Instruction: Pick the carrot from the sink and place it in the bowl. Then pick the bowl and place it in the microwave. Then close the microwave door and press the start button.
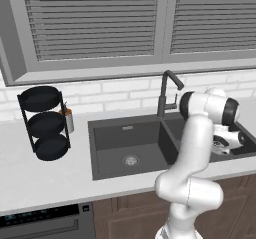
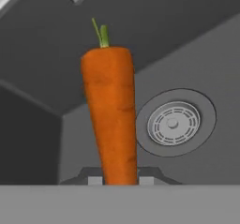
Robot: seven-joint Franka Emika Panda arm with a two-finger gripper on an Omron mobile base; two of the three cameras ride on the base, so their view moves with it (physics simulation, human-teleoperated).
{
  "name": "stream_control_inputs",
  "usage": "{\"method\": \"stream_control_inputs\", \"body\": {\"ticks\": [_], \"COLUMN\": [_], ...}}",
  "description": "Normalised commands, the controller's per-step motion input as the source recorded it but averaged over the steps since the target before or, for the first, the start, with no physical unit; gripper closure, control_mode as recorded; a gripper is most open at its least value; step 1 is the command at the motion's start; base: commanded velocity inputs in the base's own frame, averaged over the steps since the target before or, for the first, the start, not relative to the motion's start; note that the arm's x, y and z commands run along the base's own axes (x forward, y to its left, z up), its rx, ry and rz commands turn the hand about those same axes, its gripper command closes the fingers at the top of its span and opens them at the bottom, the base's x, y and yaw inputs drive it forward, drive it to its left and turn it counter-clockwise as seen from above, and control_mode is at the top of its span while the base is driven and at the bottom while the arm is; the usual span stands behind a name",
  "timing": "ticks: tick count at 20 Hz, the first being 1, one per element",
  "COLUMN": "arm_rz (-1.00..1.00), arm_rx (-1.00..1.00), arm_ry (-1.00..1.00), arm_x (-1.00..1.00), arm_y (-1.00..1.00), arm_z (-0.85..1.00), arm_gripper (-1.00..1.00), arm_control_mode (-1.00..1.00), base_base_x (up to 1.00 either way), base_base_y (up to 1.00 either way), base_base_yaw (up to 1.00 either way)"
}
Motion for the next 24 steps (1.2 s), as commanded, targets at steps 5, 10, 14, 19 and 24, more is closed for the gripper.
{"method": "stream_control_inputs", "body": {"ticks": [5,10,14,19,24], "arm_rz": [0.00,0.00,0.00,0.01,0.00], "arm_rx": [0.03,0.00,0.00,0.00,-0.02], "arm_ry": [-0.40,-0.30,-0.27,-0.21,-0.18], "arm_x": [-0.26,-0.10,0.00,-0.19,-0.59], "arm_y": [0.16,0.25,0.09,0.00,0.00], "arm_z": [1.00,1.00,1.00,1.00,1.00], "arm_gripper": [1.00,1.00,1.00,1.00,1.00], "arm_control_mode": [-1.00,-1.00,-1.00,-1.00,-1.00], "base_base_x": [0.00,0.00,0.00,0.00,0.00], "base_base_y": [0.00,0.00,0.00,0.00,0.00], "base_base_yaw": [0.00,0.00,0.00,0.00,0.00]}}
